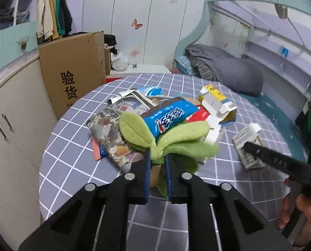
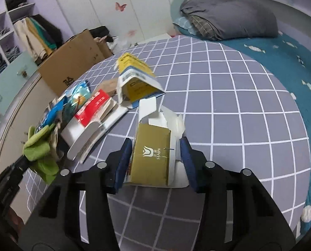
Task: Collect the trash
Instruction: 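Grasp the green cloth toy with the left tool while the right tool grasps a gold box, then carry the green toy and gold box to the wastebasket and release both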
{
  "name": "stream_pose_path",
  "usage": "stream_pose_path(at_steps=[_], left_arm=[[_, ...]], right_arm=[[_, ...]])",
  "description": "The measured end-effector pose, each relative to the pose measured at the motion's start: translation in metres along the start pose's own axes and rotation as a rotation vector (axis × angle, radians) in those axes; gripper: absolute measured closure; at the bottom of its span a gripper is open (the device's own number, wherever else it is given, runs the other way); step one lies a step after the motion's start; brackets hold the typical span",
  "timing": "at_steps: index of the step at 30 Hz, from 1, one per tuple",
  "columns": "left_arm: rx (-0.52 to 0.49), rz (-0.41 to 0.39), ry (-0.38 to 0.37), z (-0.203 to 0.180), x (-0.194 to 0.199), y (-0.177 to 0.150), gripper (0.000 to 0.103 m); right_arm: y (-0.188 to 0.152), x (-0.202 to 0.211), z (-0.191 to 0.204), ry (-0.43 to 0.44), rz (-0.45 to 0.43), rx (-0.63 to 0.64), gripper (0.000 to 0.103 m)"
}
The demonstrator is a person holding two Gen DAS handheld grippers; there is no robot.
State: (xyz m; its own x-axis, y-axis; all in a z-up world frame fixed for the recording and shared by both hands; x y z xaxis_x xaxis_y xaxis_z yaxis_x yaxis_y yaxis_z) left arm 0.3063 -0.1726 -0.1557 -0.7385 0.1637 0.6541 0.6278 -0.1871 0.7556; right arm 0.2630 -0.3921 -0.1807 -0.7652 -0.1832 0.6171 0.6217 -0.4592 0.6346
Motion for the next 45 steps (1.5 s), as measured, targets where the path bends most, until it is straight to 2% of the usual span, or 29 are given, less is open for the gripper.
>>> stream_pose_path(at_steps=[9,14,17,22,25,32,38,43,44,45], left_arm=[[0.128,-0.076,-0.12,0.034,0.057,-0.001,0.092],[0.202,-0.132,-0.158,0.069,0.095,-0.003,0.092],[0.249,-0.158,-0.144,0.096,0.112,-0.011,0.092],[0.324,-0.167,-0.066,0.153,0.13,-0.032,0.092],[0.369,-0.151,0.032,0.194,0.131,-0.053,0.092],[0.498,-0.047,0.161,0.279,0.11,-0.105,0.092],[0.59,0.063,0.288,0.336,0.075,-0.152,0.092],[0.655,0.155,0.343,0.374,0.045,-0.188,0.092],[0.666,0.175,0.359,0.382,0.037,-0.195,0.092],[0.671,0.188,0.367,0.387,0.032,-0.2,0.092]], right_arm=[[-0.008,0.044,0.033,0.083,-0.092,0.039,0.057],[-0.014,0.064,0.08,0.163,-0.106,0.107,0.057],[-0.019,0.068,0.113,0.216,-0.092,0.154,0.057],[-0.043,0.055,0.181,0.315,-0.019,0.257,0.057],[-0.064,0.038,0.22,0.361,0.032,0.318,0.057],[-0.12,-0.022,0.302,0.45,0.18,0.431,0.057],[-0.17,-0.08,0.349,0.458,0.285,0.519,0.056],[-0.202,-0.134,0.374,0.457,0.364,0.561,0.055],[-0.205,-0.142,0.376,0.455,0.373,0.566,0.054],[-0.208,-0.152,0.379,0.453,0.379,0.569,0.044]])
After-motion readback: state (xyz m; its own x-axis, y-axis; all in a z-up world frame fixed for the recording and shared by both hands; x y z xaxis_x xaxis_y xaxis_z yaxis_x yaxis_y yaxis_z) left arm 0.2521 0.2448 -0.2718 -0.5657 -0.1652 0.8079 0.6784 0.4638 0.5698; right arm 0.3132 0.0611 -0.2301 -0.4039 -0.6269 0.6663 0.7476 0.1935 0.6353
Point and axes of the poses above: each gripper's, at about its wrist camera, not at the fingertips, and x roughly against the way its jaws point, z to its left, y to its top, the point moved 3 cm from there along -x, roughly the way its jaws point, and after that the axes turned 14 degrees about y, right-handed, at the moved point
